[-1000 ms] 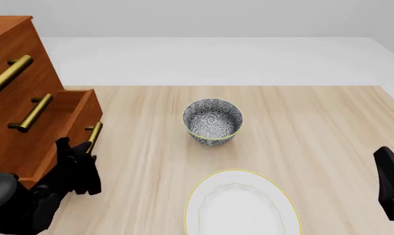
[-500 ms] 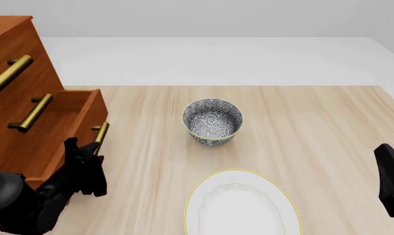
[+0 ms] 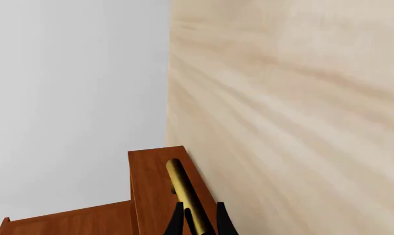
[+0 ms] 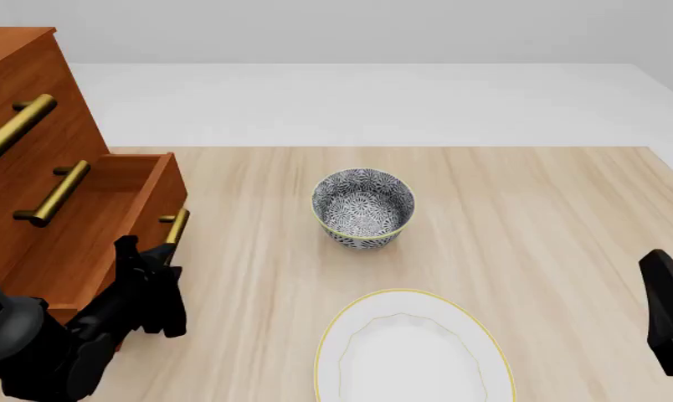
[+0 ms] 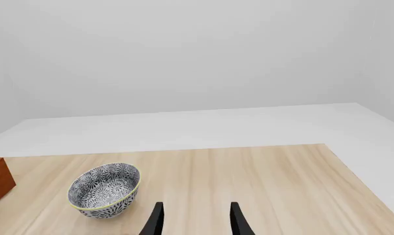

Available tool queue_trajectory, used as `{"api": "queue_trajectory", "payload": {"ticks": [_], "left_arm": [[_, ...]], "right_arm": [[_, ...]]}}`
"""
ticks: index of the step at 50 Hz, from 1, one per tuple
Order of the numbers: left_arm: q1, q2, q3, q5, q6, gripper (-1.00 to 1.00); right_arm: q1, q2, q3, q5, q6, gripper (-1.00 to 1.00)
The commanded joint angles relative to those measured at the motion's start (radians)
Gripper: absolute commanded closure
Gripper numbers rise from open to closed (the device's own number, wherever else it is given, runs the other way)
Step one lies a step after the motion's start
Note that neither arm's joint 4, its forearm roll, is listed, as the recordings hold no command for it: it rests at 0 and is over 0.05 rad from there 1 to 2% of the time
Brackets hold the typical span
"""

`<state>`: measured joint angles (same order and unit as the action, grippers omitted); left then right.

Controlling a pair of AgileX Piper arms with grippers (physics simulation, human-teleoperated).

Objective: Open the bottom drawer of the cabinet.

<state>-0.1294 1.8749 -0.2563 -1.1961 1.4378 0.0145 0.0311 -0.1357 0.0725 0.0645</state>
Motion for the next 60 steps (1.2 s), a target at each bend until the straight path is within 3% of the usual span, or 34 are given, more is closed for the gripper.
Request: {"api": "queue_trajectory", "payload": {"ticks": [1,14,15,37,60], "left_arm": [[-0.034,0.015,-0.061,-0.024,0.012,1.0],[-0.029,0.023,-0.059,-0.024,0.001,1.0],[-0.025,0.026,-0.06,-0.024,0.005,-1.0],[-0.017,0.017,-0.051,-0.024,0.014,-1.0],[-0.067,-0.084,0.049,-0.024,0.002,-1.0]], "right_arm": [[0.0,-0.005,0.002,0.004,-0.001,-1.0],[0.0,-0.006,0.002,0.004,0.001,-1.0],[0.001,-0.006,0.002,0.004,0.0,-1.0],[0.001,0.041,-0.019,-0.024,0.0,-1.0],[0.0,0.032,-0.022,-0.015,0.002,-1.0]]}}
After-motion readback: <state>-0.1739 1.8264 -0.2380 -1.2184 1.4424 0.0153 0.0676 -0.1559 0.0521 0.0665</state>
